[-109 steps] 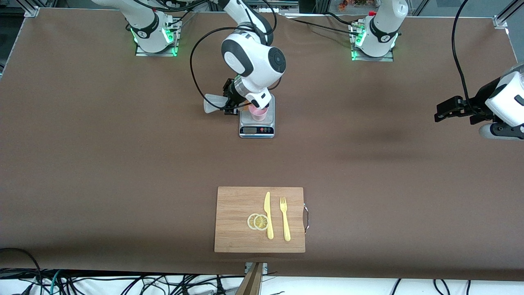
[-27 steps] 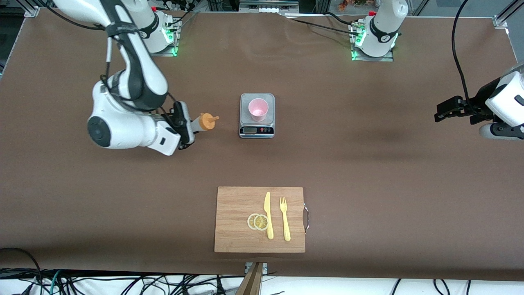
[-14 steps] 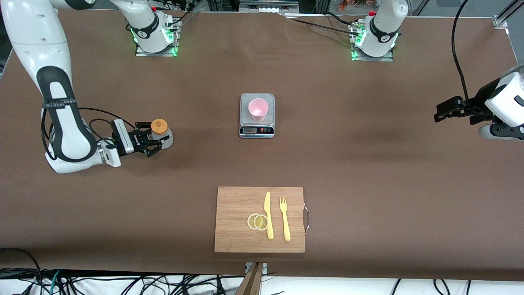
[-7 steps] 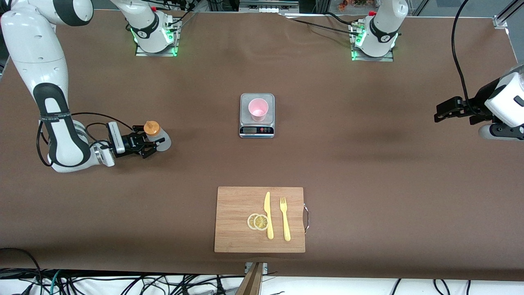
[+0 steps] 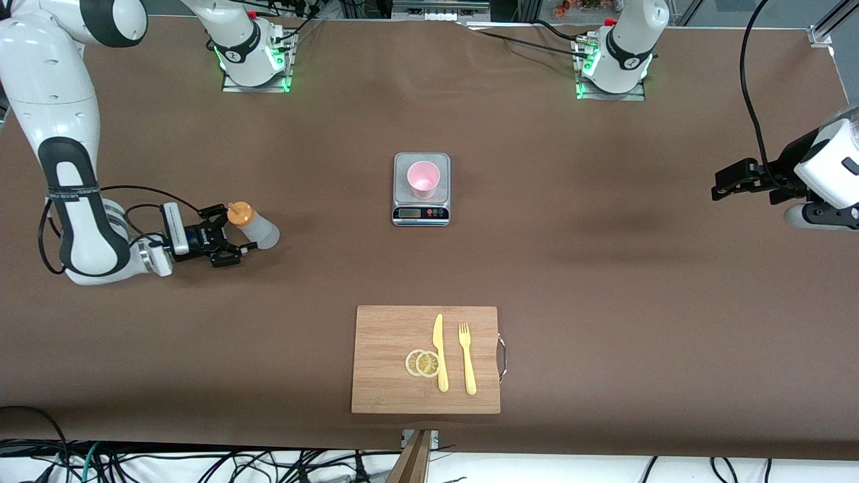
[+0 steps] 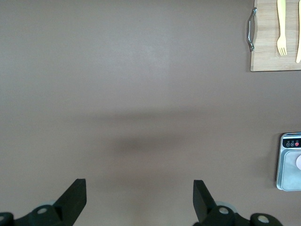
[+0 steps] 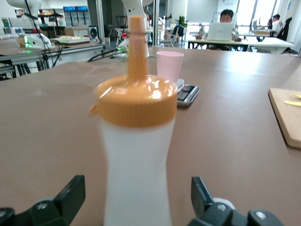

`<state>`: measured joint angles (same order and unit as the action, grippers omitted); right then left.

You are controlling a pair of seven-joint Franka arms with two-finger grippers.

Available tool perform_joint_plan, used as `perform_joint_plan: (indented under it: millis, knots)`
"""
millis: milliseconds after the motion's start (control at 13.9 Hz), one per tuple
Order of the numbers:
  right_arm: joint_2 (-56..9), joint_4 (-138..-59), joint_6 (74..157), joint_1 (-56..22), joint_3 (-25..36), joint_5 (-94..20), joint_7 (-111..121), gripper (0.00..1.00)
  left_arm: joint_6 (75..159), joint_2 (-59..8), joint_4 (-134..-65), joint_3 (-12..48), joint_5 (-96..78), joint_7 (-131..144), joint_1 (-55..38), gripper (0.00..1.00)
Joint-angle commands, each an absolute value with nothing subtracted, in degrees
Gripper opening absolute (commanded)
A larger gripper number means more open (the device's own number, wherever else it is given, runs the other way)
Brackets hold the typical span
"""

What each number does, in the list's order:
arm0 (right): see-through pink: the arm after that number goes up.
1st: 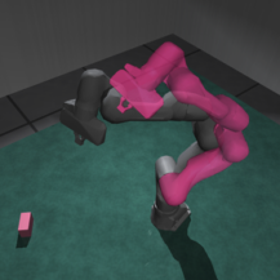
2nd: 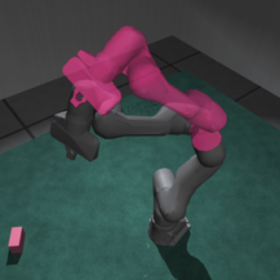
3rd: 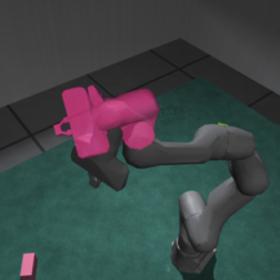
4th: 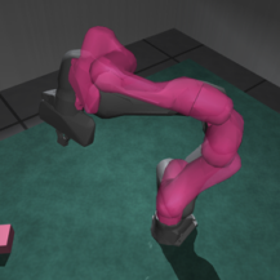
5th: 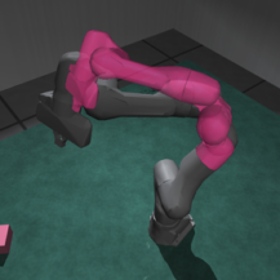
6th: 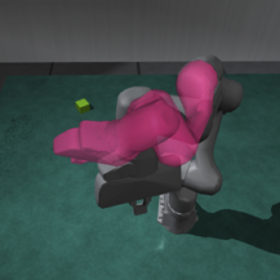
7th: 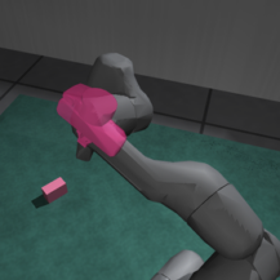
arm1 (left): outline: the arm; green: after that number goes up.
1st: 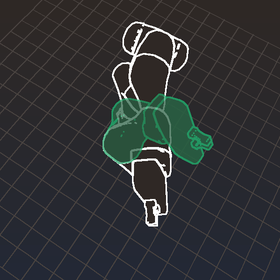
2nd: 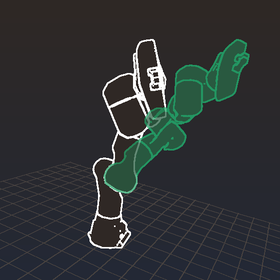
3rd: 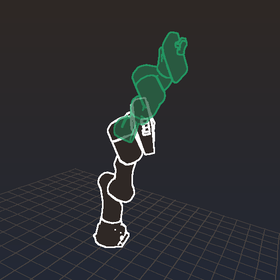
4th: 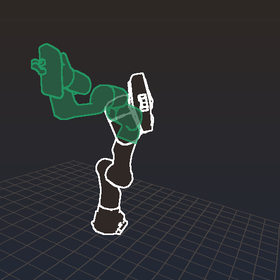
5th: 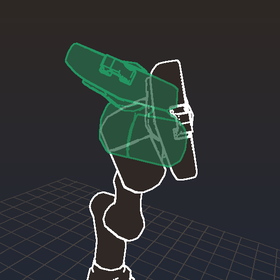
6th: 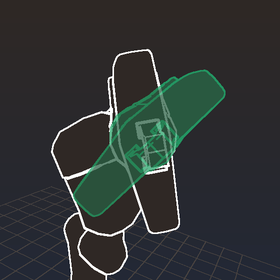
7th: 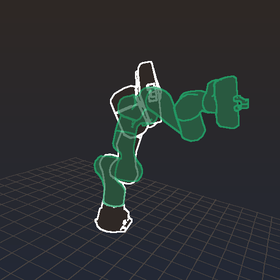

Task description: Add sauce to pink cup with both arms

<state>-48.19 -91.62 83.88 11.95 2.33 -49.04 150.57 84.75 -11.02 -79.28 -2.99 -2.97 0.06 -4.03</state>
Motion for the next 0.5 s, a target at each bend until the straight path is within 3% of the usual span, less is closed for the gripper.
perform_joint_plan:
  millis: [0, 433]
  knots:
    - [-47.6, -89.5, 82.4, 13.1, 4.5, -47.1, 147.4, 1.0, 84.1, -11.5, -78.1, -3.2, -2.5, -0.9, -4.5, 1.0]
    - [-40.7, -85.6, 79.1, 12.9, 10.4, -41.4, 130.3, 1.0, 84.1, -11.5, -78.1, -3.2, -2.5, -0.9, -4.5, 1.0]
